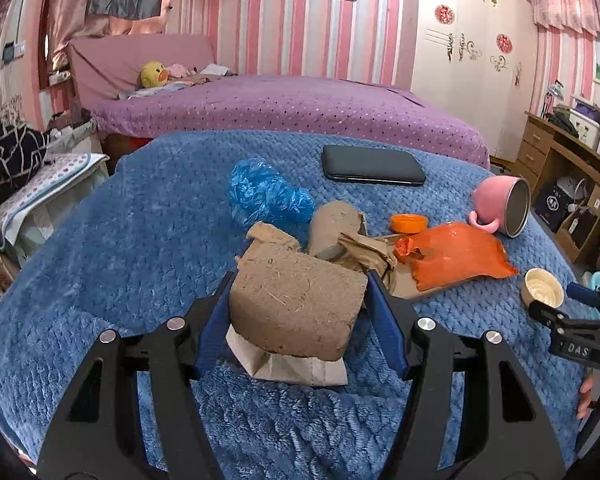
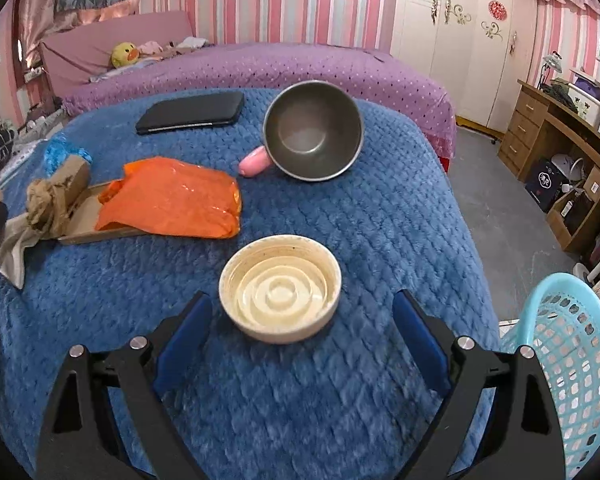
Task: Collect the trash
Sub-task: 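Grasp the cardboard tube with the left tool while the right tool grasps the cream lid, then carry the tube and lid over the blue basket with both tools, then open both tools to drop the tube and lid into the basket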
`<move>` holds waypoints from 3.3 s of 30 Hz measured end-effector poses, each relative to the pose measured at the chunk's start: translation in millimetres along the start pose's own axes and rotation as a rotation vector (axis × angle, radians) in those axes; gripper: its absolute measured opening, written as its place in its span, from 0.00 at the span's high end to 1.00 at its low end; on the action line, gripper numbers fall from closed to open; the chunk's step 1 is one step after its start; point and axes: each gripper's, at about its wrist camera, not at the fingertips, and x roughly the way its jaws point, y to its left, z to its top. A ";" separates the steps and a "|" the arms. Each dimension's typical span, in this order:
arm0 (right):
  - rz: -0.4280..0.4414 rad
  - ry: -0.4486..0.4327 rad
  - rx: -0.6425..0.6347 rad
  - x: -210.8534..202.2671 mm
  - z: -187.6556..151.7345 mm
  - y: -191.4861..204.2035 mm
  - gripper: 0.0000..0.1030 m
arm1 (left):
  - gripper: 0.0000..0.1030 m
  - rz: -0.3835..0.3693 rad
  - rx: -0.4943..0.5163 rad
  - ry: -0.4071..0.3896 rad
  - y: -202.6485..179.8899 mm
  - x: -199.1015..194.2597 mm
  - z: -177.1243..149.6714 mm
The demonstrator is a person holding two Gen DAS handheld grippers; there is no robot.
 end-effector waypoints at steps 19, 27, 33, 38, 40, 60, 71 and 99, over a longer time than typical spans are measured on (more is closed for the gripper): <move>0.043 -0.040 -0.040 -14.9 -0.9 9.9 0.41 | 0.39 -0.023 0.012 -0.023 -4.8 -14.9 -6.8; 0.034 -0.061 -0.025 -35.0 -11.8 -2.1 0.41 | 0.39 -0.040 0.016 -0.032 -11.6 -26.6 -12.9; 0.029 -0.066 -0.011 -45.7 -20.6 -17.3 0.41 | 0.39 -0.050 0.019 -0.029 -18.2 -31.0 -17.6; 0.022 -0.078 0.012 -54.9 -25.4 -32.6 0.41 | 0.39 -0.058 0.029 -0.033 -27.4 -36.6 -22.0; 0.017 -0.083 0.016 -58.7 -27.0 -37.4 0.41 | 0.39 -0.062 0.031 -0.032 -30.6 -37.8 -23.4; -0.056 -0.118 0.073 -87.4 -46.2 -104.8 0.41 | 0.39 -0.107 0.030 -0.059 -61.4 -53.7 -30.7; -0.133 -0.144 0.147 -105.2 -59.0 -168.3 0.41 | 0.39 -0.189 0.037 -0.083 -120.2 -71.0 -21.9; -0.258 -0.136 0.270 -114.3 -98.1 -300.5 0.41 | 0.39 -0.501 0.280 0.054 -373.1 -47.9 -59.7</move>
